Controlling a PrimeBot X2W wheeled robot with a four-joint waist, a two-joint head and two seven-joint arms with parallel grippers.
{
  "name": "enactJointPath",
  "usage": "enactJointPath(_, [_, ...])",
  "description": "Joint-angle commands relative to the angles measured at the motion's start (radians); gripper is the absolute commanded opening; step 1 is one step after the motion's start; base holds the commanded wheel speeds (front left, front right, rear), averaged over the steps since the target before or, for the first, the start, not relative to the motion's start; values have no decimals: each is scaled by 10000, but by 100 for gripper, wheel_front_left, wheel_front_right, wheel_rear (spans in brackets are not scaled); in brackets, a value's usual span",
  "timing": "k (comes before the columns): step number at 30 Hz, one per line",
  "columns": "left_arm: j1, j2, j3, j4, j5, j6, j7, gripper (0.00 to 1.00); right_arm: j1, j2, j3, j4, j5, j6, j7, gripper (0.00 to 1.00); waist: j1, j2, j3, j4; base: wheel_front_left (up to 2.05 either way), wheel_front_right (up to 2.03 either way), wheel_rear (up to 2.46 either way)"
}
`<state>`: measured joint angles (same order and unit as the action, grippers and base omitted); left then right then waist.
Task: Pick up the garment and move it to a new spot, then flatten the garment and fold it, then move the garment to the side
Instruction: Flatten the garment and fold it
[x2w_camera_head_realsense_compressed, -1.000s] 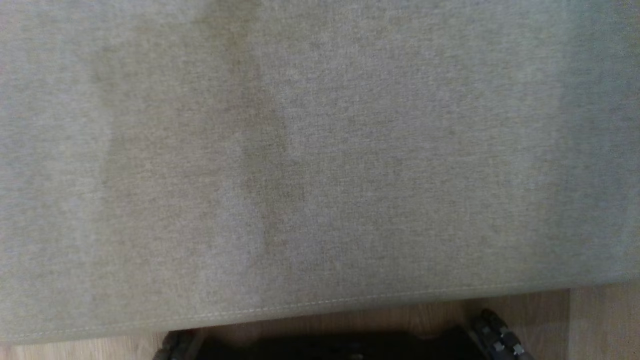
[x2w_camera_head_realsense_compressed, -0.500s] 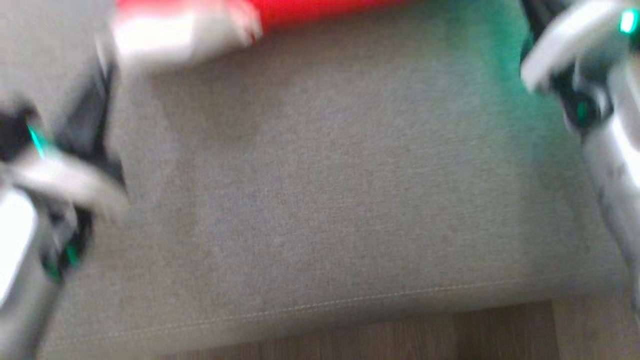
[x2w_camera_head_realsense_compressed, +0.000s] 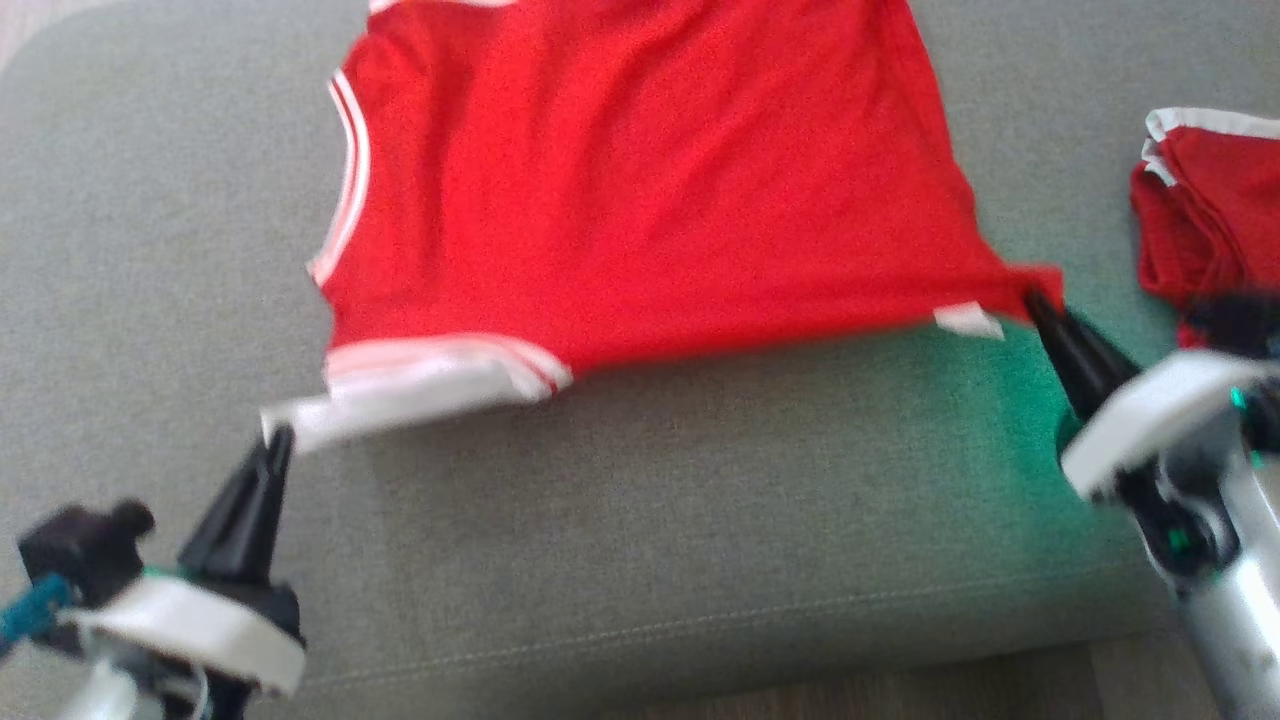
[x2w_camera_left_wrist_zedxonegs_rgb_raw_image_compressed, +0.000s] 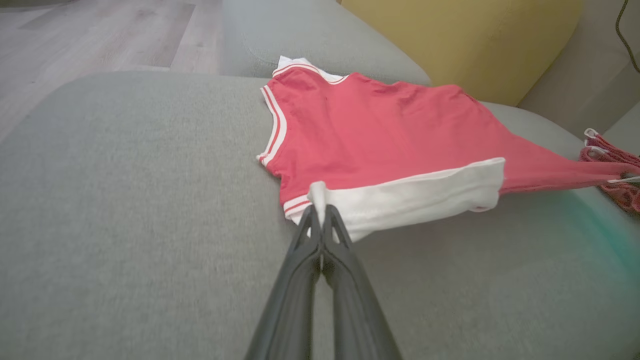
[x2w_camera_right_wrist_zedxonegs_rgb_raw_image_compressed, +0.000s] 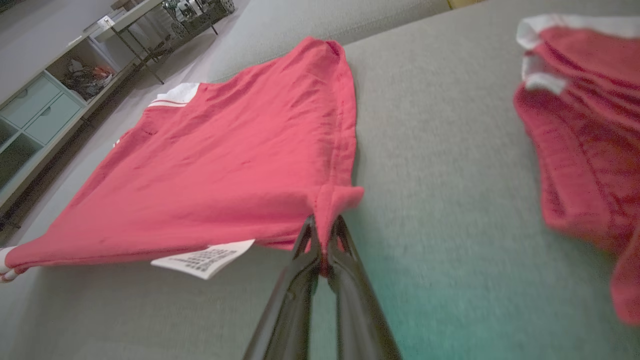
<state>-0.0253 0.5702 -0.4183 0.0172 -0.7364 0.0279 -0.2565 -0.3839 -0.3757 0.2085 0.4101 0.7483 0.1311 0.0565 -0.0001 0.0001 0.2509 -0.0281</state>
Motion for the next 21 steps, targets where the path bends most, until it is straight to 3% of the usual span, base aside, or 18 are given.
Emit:
enactJointPath(1, [96, 443, 506, -454, 69, 169, 1, 0, 575, -260, -311, -692, -128, -4, 174, 0, 1, -1, -111, 32, 0, 0, 0])
enactJointPath(6, [1222, 750, 430, -1496, -119, 605, 523, 0, 2215, -107, -1517, -2368, -498, -4, 1018, 0, 1, -1, -248, 22, 0, 0, 0])
enactJointPath(11, [1734, 944, 422, -2264, -320, 883, 958, 0, 3149, 437, -2568, -3836, -995, -4, 1946, 0, 1, -1, -420, 13, 0, 0, 0])
enactJointPath(17, [1707, 894, 544, -2644, -439, 1013, 940, 0, 3440, 1071, -3130, -4926, -1532, -4, 2559, 0, 1, -1, -552, 28, 0, 0, 0])
enactJointPath(21, [909, 1091, 1076, -3205, -762, 902, 1081, 0, 2902, 878, -3292, -5733, -2060, -4, 2393, 0, 1, -1, -652, 113, 0, 0, 0])
